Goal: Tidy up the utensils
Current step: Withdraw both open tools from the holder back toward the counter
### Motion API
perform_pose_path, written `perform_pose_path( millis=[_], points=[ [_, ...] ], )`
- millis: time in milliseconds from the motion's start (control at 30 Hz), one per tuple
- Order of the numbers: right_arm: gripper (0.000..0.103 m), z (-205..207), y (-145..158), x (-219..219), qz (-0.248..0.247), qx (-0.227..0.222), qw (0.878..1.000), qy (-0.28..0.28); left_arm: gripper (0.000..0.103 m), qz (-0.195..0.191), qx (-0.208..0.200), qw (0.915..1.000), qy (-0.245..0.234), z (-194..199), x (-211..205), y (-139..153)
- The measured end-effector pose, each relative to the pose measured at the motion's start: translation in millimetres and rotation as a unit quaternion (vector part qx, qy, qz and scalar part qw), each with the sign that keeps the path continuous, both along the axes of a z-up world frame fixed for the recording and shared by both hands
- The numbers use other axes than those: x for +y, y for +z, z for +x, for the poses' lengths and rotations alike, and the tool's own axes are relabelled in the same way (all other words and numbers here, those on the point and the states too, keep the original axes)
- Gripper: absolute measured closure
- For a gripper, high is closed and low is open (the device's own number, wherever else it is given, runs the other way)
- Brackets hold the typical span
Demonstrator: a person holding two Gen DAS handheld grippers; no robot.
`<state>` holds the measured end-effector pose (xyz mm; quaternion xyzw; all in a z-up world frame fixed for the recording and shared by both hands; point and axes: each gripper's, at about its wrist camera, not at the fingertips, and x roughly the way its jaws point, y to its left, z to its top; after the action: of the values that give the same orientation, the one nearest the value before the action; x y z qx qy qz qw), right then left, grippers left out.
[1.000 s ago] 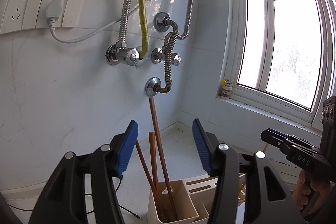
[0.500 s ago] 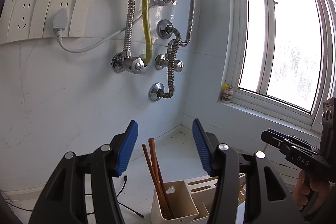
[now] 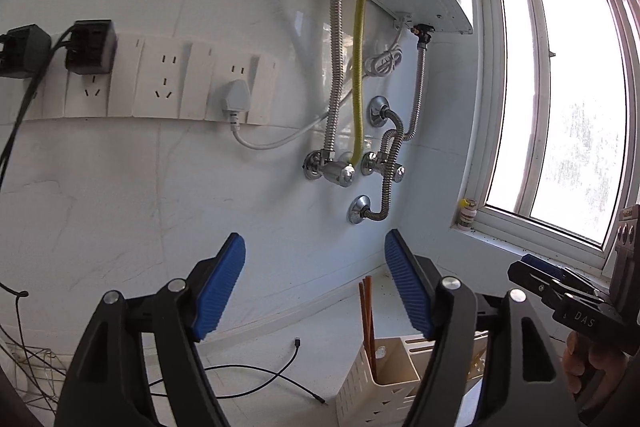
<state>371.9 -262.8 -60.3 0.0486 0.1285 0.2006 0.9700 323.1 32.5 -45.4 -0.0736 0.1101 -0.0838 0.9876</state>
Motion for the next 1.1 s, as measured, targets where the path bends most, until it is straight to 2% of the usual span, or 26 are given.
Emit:
perform_pose_path(
  millis=[67, 133, 200, 267, 333, 433, 500, 533, 633, 767, 1100],
  points=[
    [0.045, -7, 3, 12, 0.000, -0.004, 1.000, 0.013, 0.030, -0.022, 0.009, 0.9997, 0.008, -12, 19, 4],
    [0.037, -14, 3, 22, 0.003, -0.006, 1.000, 0.024, 0.027, -0.020, 0.019, 0.9993, 0.027, -25, 34, 5],
    [0.037, -20, 3, 32, 0.005, -0.003, 0.999, 0.037, 0.022, -0.015, 0.042, 0.9984, 0.035, -35, 48, 2],
    [0.037, -26, 3, 41, 0.009, -0.004, 0.999, 0.048, 0.022, -0.018, 0.070, 0.9965, 0.041, -43, 62, -3],
    [0.030, -31, 3, 49, 0.017, -0.003, 0.998, 0.061, 0.021, -0.013, 0.096, 0.9940, 0.050, -52, 74, -10],
    [0.030, -36, 2, 61, 0.022, 0.000, 0.997, 0.077, 0.020, -0.001, 0.114, 0.9909, 0.071, -70, 90, -20],
    [0.029, -40, 2, 69, 0.023, 0.004, 0.996, 0.087, 0.015, 0.000, 0.129, 0.9878, 0.087, -80, 101, -27],
    [0.025, -42, 1, 72, 0.024, 0.006, 0.995, 0.092, 0.015, -0.006, 0.139, 0.9859, 0.092, -85, 107, -31],
    [0.023, -47, 1, 81, 0.031, 0.011, 0.994, 0.105, 0.015, -0.023, 0.167, 0.9800, 0.105, -96, 123, -42],
    [0.018, -53, -1, 93, 0.037, 0.020, 0.992, 0.119, 0.014, -0.025, 0.192, 0.9742, 0.116, -109, 136, -55],
    [0.016, -59, -27, 116, 0.036, 0.067, 0.987, 0.139, 0.014, -0.035, 0.236, 0.9637, 0.119, -129, 147, -78]
  ],
)
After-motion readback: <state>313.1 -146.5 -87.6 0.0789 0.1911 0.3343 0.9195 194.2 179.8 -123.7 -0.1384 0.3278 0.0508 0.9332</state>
